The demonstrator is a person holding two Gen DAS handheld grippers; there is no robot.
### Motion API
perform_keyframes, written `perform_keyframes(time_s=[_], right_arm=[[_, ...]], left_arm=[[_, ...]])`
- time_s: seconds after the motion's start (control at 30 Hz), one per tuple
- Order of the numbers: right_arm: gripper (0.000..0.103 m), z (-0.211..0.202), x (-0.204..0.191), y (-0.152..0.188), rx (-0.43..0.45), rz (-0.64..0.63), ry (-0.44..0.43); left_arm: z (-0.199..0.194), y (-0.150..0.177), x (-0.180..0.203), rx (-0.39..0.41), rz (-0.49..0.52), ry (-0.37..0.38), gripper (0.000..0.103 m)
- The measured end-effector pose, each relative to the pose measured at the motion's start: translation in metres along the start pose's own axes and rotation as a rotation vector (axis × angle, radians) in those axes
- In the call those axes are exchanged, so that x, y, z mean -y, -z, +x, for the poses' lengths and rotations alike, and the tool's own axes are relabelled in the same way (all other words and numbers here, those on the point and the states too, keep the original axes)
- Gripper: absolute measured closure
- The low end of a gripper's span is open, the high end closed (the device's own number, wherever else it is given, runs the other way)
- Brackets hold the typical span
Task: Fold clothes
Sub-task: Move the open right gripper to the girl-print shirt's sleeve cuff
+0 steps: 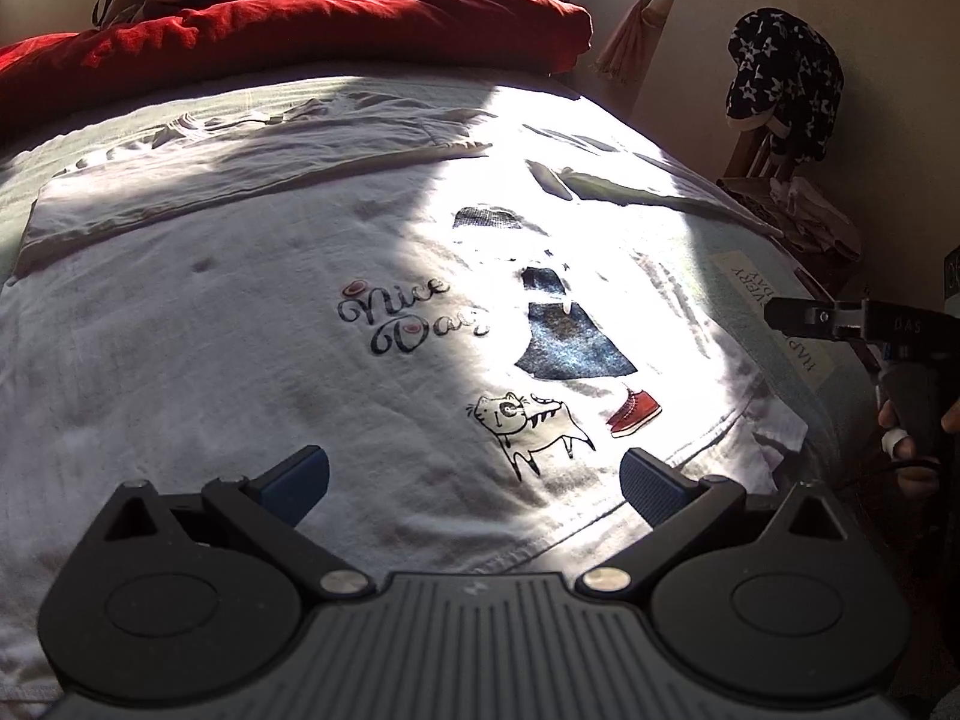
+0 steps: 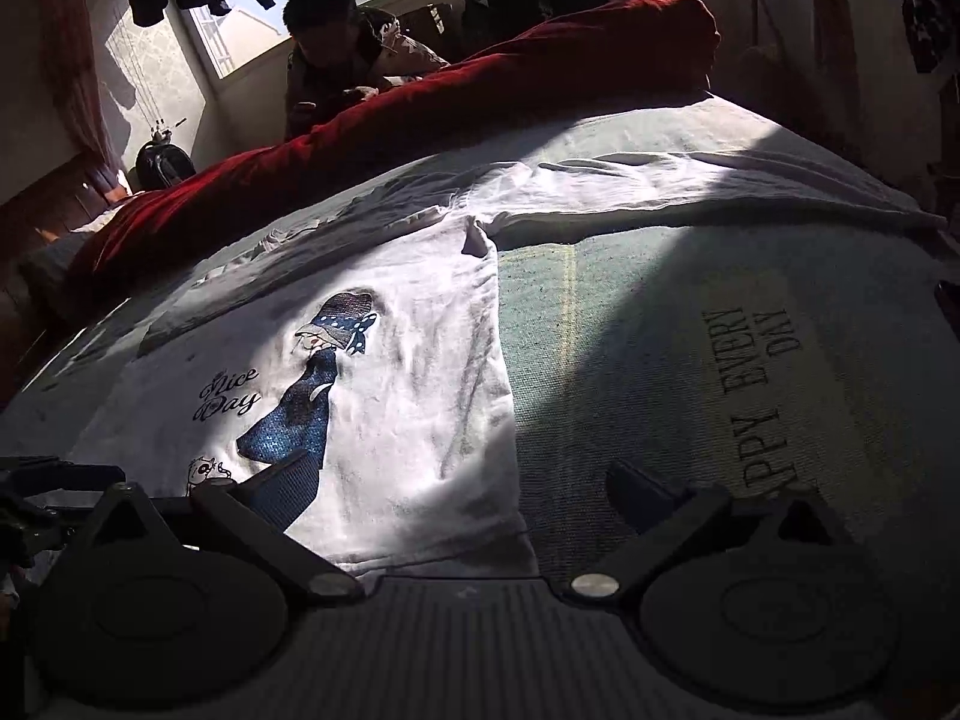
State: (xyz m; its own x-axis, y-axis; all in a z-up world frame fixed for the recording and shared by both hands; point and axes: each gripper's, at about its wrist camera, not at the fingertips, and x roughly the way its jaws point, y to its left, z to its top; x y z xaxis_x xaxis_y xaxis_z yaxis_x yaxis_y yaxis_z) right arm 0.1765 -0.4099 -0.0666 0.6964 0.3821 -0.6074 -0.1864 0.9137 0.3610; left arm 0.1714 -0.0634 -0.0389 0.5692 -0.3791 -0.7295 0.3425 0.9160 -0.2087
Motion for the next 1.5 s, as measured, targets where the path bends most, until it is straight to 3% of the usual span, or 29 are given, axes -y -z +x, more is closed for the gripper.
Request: perform_keyframes(time_s=[0.23,0.43,0.57,0.73,0.87,0.97,1.1,1.23,1.37,1.43,1.5], right_arm=[[0.0,-0.004,0.075,-0.092,0.068,0.042,0.082],[0.0,0.024,0.151,-0.173,0.092,0.134,0.133],[0.0,0.064,0.205,-0.206,0.059,0.283,0.112],[0.0,0.122,0.247,-0.216,-0.028,0.385,0.139],[0.0,0.158,0.263,-0.218,-0.058,0.38,0.177],[0.0,0.169,0.266,-0.226,-0.037,0.317,0.235],[0.0,0.166,0.266,-0.233,-0.029,0.346,0.285],[0.0,0.142,0.233,-0.236,-0.008,0.305,0.176],[0.0,0.152,0.208,-0.232,-0.105,0.258,0.094],[0.0,0.168,0.21,-0.227,-0.142,0.263,0.102],[0.0,0.179,0.214,-0.225,-0.111,0.234,0.128]], left_arm=[[0.016,-0.035,0.0,0.022,-0.025,0.012,0.001],[0.042,-0.061,0.008,0.036,-0.028,0.013,0.001],[0.056,-0.071,0.013,0.045,-0.031,0.009,0.001],[0.072,-0.075,0.012,0.024,-0.036,-0.021,0.001],[0.079,-0.074,0.011,0.006,-0.033,-0.044,0.001],[0.08,-0.072,0.01,0.001,-0.035,-0.044,0.001],[0.077,-0.071,0.008,0.007,-0.034,-0.047,0.001],[0.074,-0.07,0.006,0.013,-0.036,-0.051,0.001],[0.077,-0.068,0.009,0.005,-0.032,-0.044,0.001],[0.078,-0.068,0.011,0.003,-0.023,-0.047,0.001],[0.077,-0.068,0.011,0.002,-0.023,-0.045,0.001]])
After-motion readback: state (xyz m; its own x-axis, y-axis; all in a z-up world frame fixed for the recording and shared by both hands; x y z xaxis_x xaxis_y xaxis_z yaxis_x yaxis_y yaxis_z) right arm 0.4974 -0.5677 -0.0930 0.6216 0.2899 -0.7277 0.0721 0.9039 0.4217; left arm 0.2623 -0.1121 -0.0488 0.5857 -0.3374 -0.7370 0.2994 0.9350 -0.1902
